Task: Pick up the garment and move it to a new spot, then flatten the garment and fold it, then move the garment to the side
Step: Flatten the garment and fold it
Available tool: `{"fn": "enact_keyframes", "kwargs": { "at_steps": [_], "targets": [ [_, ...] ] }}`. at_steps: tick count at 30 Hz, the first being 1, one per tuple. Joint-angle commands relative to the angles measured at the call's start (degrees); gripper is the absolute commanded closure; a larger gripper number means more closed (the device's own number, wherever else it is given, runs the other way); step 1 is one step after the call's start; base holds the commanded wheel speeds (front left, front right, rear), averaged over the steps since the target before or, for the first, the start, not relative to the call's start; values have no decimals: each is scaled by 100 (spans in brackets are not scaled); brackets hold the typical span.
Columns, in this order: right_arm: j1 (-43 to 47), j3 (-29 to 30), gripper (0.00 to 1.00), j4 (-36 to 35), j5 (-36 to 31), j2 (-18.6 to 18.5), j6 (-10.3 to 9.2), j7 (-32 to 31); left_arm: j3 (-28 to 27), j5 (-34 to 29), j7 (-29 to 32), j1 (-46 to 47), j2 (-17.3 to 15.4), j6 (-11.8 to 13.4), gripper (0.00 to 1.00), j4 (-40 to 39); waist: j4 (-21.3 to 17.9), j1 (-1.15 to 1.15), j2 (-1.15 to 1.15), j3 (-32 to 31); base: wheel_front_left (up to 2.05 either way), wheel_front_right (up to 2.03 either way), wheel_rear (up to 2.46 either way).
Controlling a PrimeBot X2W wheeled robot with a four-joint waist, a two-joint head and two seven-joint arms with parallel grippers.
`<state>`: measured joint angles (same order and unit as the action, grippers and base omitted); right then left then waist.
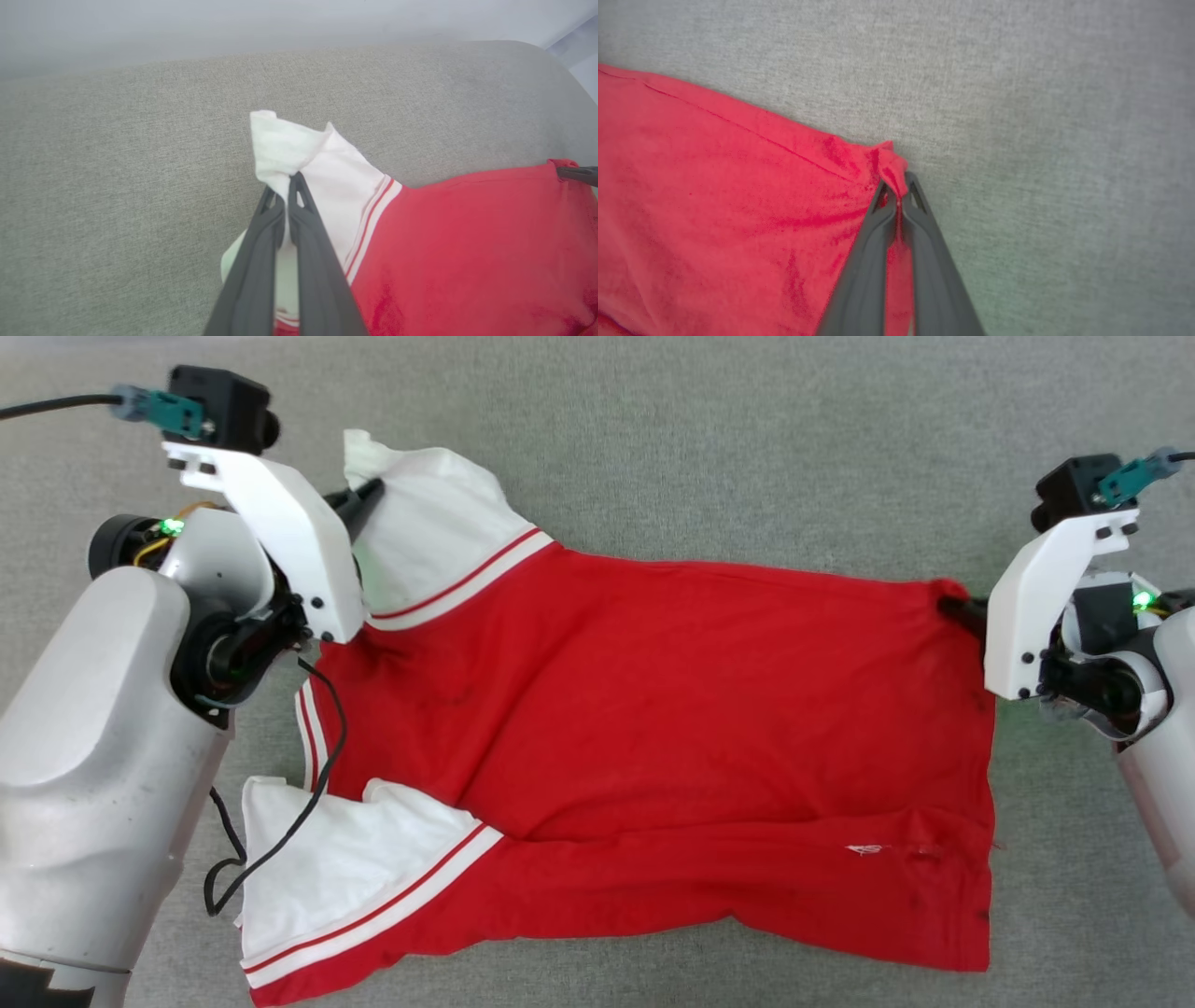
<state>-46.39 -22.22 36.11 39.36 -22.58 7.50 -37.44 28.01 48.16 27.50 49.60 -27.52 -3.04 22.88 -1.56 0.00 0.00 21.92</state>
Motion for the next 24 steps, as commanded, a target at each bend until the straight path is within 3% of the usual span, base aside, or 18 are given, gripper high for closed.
{"fn": "enact_keyframes", "kwargs": {
  "at_steps": [1,12,24],
  "targets": [
    [0,25,100,-6,-36,-61,-2,137,-50,32,-78,-60,5,5,100,25,2,0,0,-107,0,0,0],
    [245,120,100,-49,-163,-208,-3,1008,-408,286,-637,-786,-207,82,100,-83,29,0,0,-784,0,0,0],
    [1932,279,100,-922,-4,-280,-6,1593,-1032,827,-1367,-3292,-509,696,100,-1040,16,0,0,-1318,0,0,0]
  ]
}}
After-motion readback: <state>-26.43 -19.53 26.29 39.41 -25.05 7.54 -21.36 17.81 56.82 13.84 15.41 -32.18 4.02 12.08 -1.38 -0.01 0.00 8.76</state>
